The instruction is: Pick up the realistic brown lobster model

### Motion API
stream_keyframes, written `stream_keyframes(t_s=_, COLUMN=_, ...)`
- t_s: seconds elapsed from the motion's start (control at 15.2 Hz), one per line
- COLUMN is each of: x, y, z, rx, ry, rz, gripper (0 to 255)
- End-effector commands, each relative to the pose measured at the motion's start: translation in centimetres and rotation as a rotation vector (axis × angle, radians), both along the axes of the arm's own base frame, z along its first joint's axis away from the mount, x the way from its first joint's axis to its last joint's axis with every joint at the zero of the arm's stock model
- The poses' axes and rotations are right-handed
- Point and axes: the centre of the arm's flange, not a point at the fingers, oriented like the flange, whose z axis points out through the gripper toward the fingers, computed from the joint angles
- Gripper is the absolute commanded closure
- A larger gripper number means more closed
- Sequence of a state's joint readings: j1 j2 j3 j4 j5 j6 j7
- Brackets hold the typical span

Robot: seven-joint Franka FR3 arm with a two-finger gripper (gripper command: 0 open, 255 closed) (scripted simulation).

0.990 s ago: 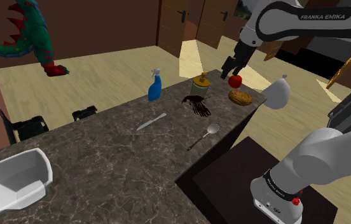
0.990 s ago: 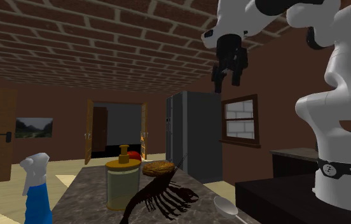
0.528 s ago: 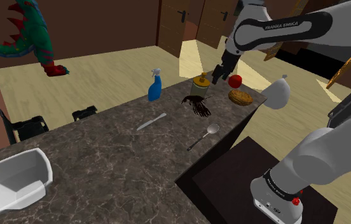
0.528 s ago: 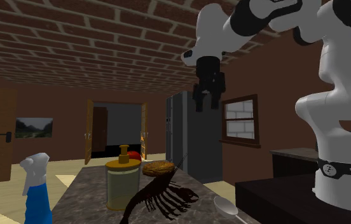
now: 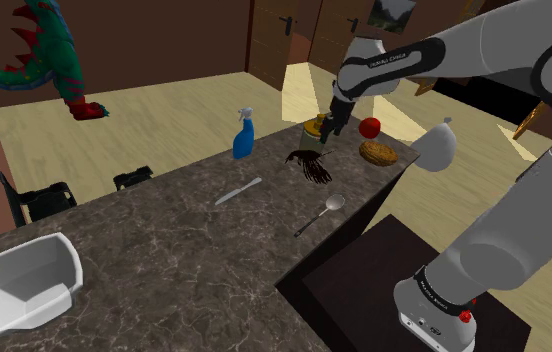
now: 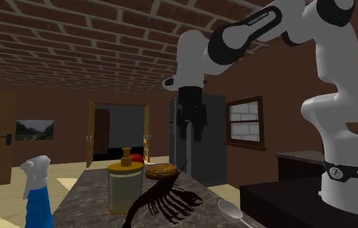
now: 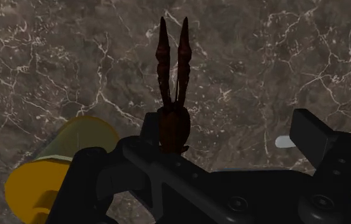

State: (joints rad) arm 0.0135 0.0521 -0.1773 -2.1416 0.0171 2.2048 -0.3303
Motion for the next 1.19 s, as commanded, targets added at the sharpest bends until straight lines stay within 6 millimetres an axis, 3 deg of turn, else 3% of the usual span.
stream_keyframes(t_s=0.0, x=1.6, y=-0.5, z=-2.4, rx=-0.004, ry=0.014, rz=0.022, gripper=0)
stream_keyframes(t_s=0.53, x=7.9, y=-2.5, z=-11.1, rx=-0.020, ry=0.068, rz=0.105, gripper=0)
stream_keyframes(t_s=1.12, x=7.9, y=-2.5, z=-15.2, rx=-0.020, ry=0.068, rz=0.105, gripper=0)
